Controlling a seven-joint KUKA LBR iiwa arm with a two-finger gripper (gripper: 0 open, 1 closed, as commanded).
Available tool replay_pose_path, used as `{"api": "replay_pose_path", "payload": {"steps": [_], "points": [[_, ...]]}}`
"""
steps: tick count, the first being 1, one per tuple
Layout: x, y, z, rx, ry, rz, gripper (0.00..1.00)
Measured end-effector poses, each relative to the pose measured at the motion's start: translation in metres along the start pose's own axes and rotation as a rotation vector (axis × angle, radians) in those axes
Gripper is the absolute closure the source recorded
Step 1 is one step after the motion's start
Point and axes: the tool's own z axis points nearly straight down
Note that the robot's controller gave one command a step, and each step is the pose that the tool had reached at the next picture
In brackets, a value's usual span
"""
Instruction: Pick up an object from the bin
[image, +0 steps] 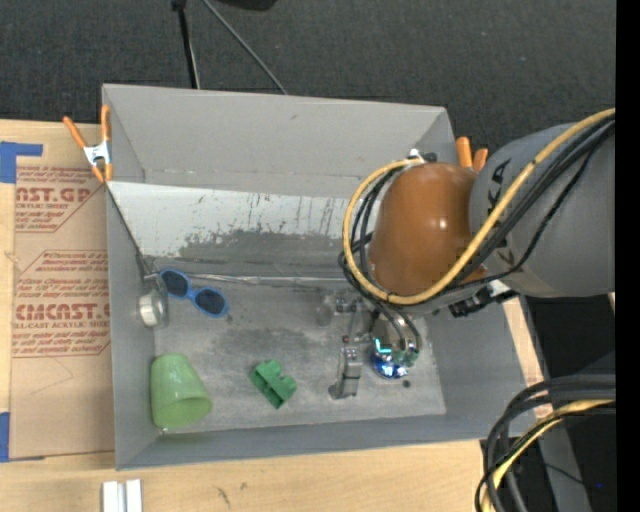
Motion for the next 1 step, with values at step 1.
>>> {"api": "replay_pose_path", "payload": {"steps": [1], "points": [[0.0129,0.0438,0.0924,0.000,0.001,0.102,0.00]]}}
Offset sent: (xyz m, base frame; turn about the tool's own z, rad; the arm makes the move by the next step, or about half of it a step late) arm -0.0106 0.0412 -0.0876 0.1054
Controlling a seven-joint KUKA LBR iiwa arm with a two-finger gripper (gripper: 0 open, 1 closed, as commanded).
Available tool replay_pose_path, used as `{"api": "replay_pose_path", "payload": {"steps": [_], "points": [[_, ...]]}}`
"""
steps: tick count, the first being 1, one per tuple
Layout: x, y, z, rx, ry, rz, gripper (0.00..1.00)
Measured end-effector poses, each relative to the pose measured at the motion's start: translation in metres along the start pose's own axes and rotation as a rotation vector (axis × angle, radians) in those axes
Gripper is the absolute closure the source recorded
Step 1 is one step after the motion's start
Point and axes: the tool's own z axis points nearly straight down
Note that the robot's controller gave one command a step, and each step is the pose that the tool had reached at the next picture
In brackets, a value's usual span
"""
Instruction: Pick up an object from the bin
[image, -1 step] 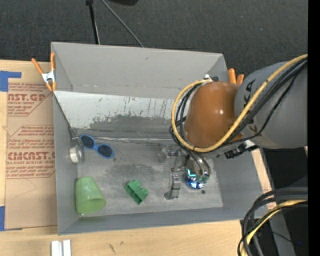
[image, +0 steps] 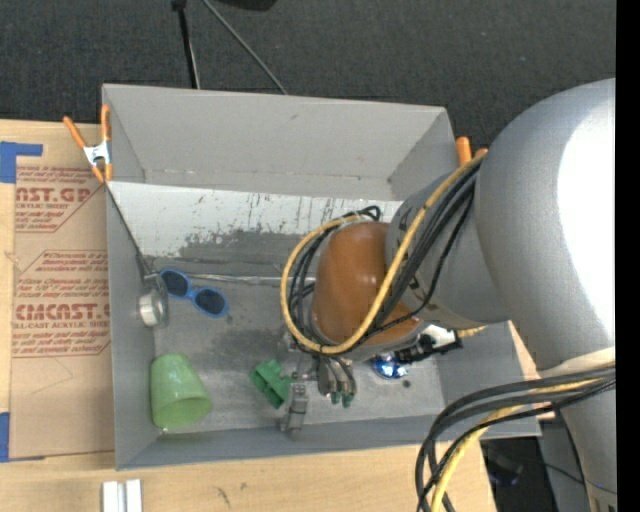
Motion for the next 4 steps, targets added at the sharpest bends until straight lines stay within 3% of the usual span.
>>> {"api": "replay_pose_path", "payload": {"steps": [1,2,3,4], "points": [[0.006,0.012,0.005,0.000,-0.016,-0.069,0.00],[0.008,0.012,0.006,0.001,-0.009,-0.069,1.00],[-0.013,0.003,-0.125,-0.002,-0.016,-0.045,1.00],[-0.027,0.004,-0.217,0.000,-0.018,-0.286,1.00]]}}
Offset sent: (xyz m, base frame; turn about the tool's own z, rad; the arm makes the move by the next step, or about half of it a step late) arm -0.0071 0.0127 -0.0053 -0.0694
